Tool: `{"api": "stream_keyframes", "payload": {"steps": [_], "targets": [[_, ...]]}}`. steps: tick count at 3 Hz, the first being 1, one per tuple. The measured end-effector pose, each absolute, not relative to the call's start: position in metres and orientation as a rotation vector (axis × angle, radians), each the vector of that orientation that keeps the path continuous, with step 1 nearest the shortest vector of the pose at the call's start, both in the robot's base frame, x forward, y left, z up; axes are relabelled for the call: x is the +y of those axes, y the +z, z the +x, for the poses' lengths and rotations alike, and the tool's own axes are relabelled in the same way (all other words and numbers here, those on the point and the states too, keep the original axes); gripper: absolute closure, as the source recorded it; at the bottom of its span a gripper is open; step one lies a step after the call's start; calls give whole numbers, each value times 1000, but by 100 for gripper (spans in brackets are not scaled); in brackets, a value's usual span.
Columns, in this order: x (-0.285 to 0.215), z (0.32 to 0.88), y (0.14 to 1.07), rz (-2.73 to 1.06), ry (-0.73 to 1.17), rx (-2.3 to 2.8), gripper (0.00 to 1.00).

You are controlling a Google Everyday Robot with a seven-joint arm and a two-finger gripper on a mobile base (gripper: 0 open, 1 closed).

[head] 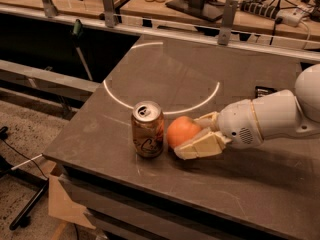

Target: Move orange near orange can

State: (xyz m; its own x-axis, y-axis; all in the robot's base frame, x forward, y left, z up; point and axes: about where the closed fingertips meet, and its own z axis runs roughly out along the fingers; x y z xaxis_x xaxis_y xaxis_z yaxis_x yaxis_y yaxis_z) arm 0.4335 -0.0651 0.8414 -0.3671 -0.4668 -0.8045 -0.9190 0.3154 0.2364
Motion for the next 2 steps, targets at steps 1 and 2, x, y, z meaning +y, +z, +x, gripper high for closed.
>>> {"api": "stream_keyframes", "payload": {"steps": [1,2], "targets": [[-61,433,841,-1293,887,1968,12],[-59,434,842,-1339,835,1968,0]]}}
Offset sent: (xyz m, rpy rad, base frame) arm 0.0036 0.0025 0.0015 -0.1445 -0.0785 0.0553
